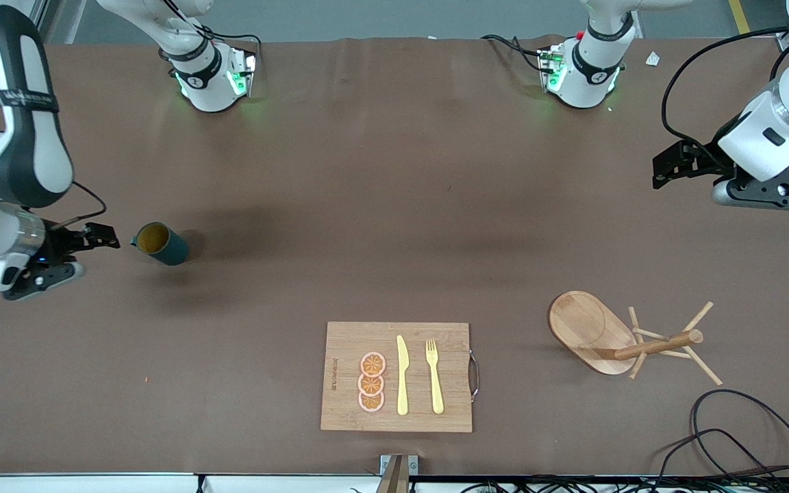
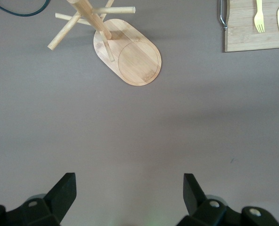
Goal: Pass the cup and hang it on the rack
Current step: 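Grasp the teal mug body with the right gripper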
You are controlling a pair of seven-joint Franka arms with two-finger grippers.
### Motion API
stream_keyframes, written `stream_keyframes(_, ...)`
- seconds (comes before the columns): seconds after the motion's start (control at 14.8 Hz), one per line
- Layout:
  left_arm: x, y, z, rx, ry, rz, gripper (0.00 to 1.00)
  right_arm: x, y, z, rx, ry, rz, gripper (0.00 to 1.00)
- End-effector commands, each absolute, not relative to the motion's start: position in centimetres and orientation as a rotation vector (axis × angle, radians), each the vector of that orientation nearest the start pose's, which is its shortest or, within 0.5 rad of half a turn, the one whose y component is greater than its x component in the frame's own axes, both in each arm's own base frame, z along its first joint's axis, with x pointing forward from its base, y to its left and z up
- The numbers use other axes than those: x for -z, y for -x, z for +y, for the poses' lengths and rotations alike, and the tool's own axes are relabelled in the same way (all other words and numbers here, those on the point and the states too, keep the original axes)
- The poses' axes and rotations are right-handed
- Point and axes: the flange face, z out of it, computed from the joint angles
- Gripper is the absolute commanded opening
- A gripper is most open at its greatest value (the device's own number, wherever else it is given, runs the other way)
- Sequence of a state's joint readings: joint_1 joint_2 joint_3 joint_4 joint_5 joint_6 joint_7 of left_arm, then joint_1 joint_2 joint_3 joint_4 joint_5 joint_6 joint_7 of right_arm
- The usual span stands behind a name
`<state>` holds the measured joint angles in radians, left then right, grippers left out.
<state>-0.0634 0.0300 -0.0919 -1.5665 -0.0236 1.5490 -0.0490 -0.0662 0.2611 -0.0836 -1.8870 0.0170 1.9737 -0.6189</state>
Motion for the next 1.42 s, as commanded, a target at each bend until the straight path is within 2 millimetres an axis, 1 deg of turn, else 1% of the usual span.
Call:
stream_keyframes(0.0, -61.6, -55.5, -8.7, -0.055, 3.164, 0.161, 1.0, -32.1, -56.2, -9.4, -0.202, 2.954, -0.797, 1.0)
stream_keyframes(0.14, -61.7, -55.4, -8.7, -0.053, 3.166, 0.161, 1.0, -29.4, -55.1, -9.1, -0.163, 2.965, -0.818, 1.0)
stream_keyframes(0.27, -61.7, -55.5, -8.7, -0.053, 3.164, 0.161, 1.0, -27.2, -54.9, -9.2, -0.165, 2.947, -0.88, 1.0)
stream_keyframes(0.47, -61.6, -55.5, -8.8, -0.055, 3.163, 0.161, 1.0, -25.1, -54.5, -9.1, -0.176, 2.944, -0.888, 1.0)
stream_keyframes(0.54, -61.5, -55.5, -8.8, -0.058, 3.163, 0.161, 1.0, -24.4, -54.2, -9.0, -0.174, 2.946, -0.888, 0.99)
stream_keyframes(0.61, -61.5, -55.5, -8.8, -0.058, 3.163, 0.161, 1.0, -23.6, -53.8, -8.8, -0.169, 2.948, -0.893, 0.96)
stream_keyframes(0.68, -61.6, -55.5, -8.8, -0.056, 3.164, 0.161, 1.0, -22.9, -53.5, -8.6, -0.161, 2.95, -0.896, 0.89)
stream_keyframes(0.75, -61.5, -55.5, -8.8, -0.058, 3.164, 0.161, 1.0, -22.5, -53.5, -8.3, -0.157, 2.947, -0.914, 0.76)
stream_keyframes(0.81, -61.6, -55.5, -8.8, -0.056, 3.164, 0.161, 1.0, -22.5, -53.5, -8.2, -0.158, 2.941, -0.93, 0.6)
stream_keyframes(0.95, -61.6, -55.5, -8.7, -0.056, 3.166, 0.161, 1.0, -22.5, -53.5, -8.0, -0.161, 2.9, -1.03, 0.18)
stream_keyframes(1.02, -61.6, -55.5, -8.7, -0.056, 3.166, 0.163, 1.0, -22.5, -53.5, -8.0, -0.158, 2.899, -1.033, 0.0)
stream_keyframes(1.29, -61.7, -55.5, -8.7, -0.054, 3.169, 0.161, 1.0, -23.3, -53.9, -8.2, -0.157, 2.901, -1.025, 0.0)
stream_keyframes(1.36, -61.7, -55.5, -8.4, -0.054, 3.171, 0.154, 1.0, -23.3, -54.0, -8.2, -0.162, 2.903, -1.001, 0.0)
